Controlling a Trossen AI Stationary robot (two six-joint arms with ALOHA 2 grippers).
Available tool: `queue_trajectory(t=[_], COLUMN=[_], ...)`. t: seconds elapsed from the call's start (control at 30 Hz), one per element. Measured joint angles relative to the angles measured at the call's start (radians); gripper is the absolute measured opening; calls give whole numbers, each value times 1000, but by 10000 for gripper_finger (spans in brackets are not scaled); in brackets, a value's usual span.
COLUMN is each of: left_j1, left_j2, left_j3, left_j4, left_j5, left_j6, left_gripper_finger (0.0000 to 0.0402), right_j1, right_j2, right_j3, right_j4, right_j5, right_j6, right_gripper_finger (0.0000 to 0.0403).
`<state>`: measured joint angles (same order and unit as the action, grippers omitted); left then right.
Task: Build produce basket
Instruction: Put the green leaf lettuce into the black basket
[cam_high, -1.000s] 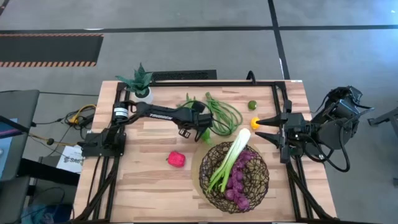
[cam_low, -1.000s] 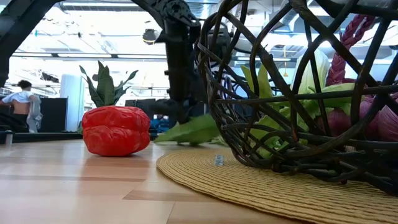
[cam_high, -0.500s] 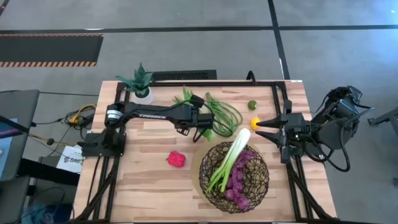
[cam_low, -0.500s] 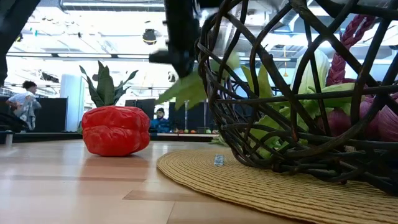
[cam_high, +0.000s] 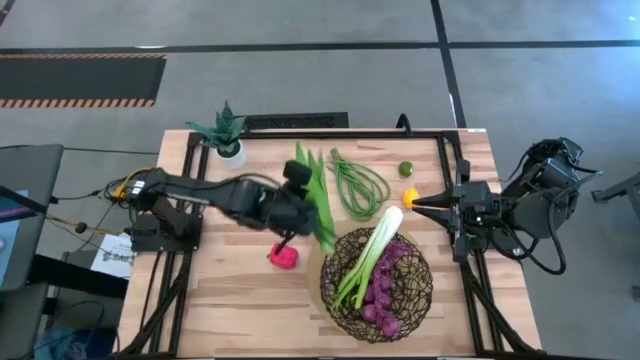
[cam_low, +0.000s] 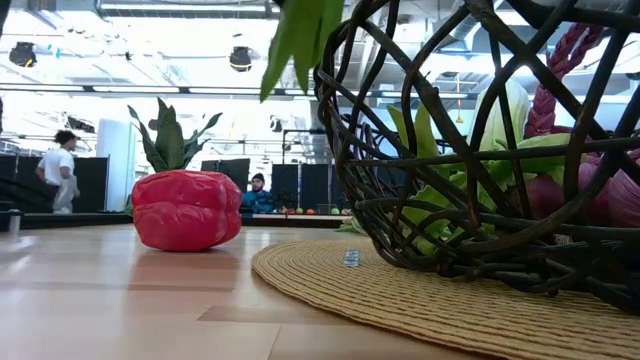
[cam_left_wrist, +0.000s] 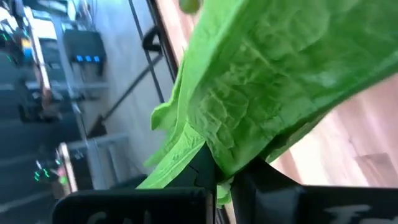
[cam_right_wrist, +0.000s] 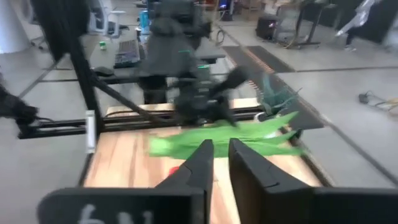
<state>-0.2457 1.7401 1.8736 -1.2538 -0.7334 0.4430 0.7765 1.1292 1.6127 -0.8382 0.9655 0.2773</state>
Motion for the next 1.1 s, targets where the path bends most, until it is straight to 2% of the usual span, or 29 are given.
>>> queue_trajectory(t=[0.13,0.27,0.37,0.53,0.63,0.77,0.9,1.1], left_j1=[-77,-119,-140,-163,-169,-175,-167,-149], left_j2=[0,0,0,13,34,102,189,334], left_j3=[0,-1,-1,-2,-15,-16,-16,-16], left_j4=[-15,-14,-13,58,167,314,425,467], left_j5=[-52,-36,-34,-35,-55,-137,-146,-200], left_j6=[-22,-65,-99,-102,-9,205,393,492], left_gripper_finger=[0,0,0,0,0,0,0,0], right_j1=[-1,-24,-78,-192,-236,-242,-228,-190], right_j2=[-21,-56,-83,-106,-96,-72,-61,-62], right_j3=[0,0,0,0,0,-1,-2,-2], right_j4=[-36,-124,-260,-576,-703,-726,-723,-717], right_j5=[141,252,294,272,208,154,146,132], right_j6=[-47,5,129,462,620,639,635,635], right_gripper_finger=[9,4,3,2,2,1,1,1])
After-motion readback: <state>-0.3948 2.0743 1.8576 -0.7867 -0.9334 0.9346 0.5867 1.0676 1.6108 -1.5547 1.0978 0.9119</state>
